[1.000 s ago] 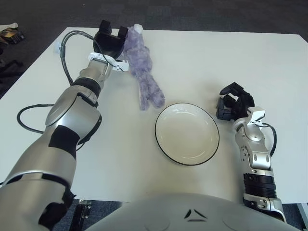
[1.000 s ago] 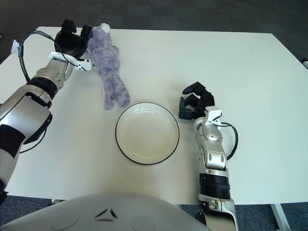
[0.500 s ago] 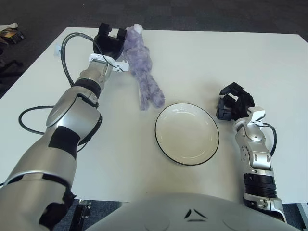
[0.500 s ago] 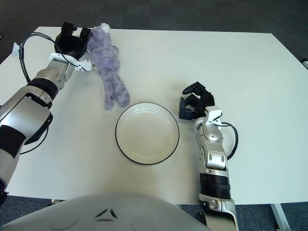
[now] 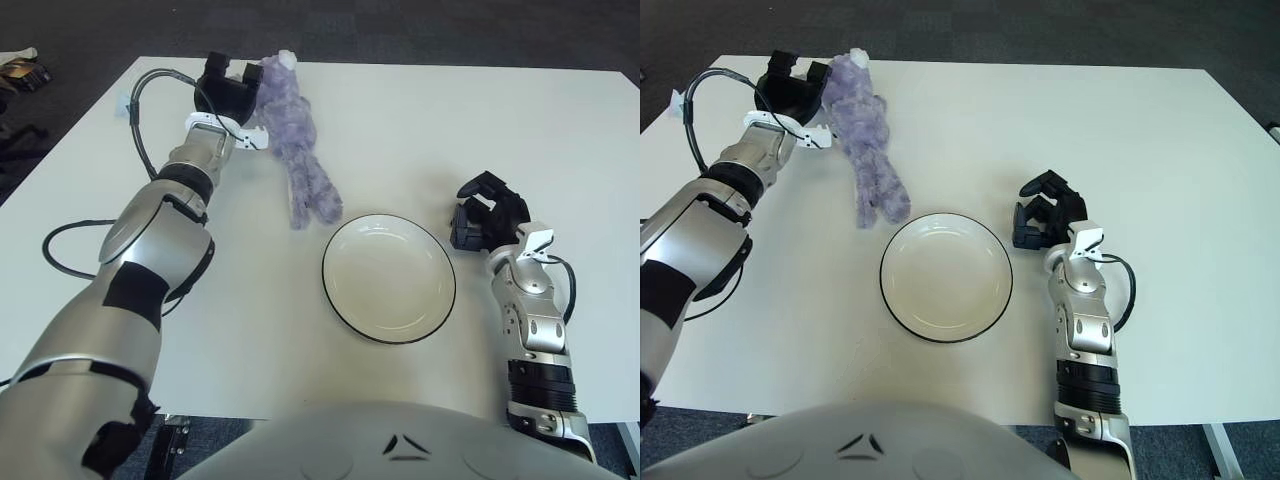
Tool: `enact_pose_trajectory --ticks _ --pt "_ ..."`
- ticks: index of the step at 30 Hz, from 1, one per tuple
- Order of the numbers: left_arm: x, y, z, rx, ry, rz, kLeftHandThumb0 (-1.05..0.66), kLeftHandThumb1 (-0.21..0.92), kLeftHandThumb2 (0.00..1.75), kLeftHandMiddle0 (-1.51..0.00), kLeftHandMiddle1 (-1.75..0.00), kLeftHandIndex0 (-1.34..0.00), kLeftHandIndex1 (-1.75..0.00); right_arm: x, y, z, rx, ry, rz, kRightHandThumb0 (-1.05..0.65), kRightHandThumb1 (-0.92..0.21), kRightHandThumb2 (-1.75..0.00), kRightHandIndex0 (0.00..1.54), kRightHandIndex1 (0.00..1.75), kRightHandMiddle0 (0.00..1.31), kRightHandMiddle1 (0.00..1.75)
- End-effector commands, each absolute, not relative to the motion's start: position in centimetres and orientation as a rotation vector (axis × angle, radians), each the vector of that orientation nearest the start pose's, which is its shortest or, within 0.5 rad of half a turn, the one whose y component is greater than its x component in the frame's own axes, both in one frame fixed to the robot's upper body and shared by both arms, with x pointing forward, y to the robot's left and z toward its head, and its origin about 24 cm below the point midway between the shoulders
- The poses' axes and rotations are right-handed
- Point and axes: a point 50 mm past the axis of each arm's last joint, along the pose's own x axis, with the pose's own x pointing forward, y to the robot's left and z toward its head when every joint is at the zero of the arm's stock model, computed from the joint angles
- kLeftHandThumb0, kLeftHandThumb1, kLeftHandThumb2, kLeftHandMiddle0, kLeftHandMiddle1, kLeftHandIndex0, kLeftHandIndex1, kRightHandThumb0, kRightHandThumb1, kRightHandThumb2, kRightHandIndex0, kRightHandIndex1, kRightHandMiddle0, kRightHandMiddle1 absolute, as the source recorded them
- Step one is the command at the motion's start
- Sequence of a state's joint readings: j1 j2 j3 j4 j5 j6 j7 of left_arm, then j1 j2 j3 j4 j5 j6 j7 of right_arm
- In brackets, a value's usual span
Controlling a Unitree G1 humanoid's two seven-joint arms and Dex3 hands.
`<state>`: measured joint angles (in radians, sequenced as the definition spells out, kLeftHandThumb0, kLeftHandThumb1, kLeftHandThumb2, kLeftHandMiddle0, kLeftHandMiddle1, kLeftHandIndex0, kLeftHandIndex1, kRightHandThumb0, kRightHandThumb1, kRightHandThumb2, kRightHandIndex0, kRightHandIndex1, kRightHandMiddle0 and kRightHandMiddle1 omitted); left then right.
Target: Put the doll into the plate.
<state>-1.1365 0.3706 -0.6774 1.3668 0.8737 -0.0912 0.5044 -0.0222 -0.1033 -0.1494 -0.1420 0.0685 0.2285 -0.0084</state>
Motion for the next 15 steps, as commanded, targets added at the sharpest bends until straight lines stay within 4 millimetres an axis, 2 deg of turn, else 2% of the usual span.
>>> enact_pose_trajectory --ticks 1,8,15 --pt "41.17 17.29 13.60 1.797 -0.267 0.043 -0.53 0.27 0.90 0.00 -0.08 0.00 -0.48 24.95 -20.31 4.49 -0.024 0.152 -0.141 -0.01 -0.04 -1.59 0.81 1.75 0.67 1.60" --pt "41.20 17.05 13.57 1.790 -0.267 0.044 -0.48 0.22 0.96 -0.01 -0.04 0.00 -0.44 25.03 -20.33 4.38 -0.027 0.155 -0.137 -0.01 -0.03 -1.60 0.82 1.75 0.67 1.60" --pt "41.16 16.95 13.18 1.796 -0.243 0.019 -0.52 0.26 0.94 -0.06 -0.05 0.00 -0.42 25.17 -20.42 4.28 -0.033 0.150 -0.129 -0.01 -0.04 -1.59 0.81 1.75 0.67 1.59"
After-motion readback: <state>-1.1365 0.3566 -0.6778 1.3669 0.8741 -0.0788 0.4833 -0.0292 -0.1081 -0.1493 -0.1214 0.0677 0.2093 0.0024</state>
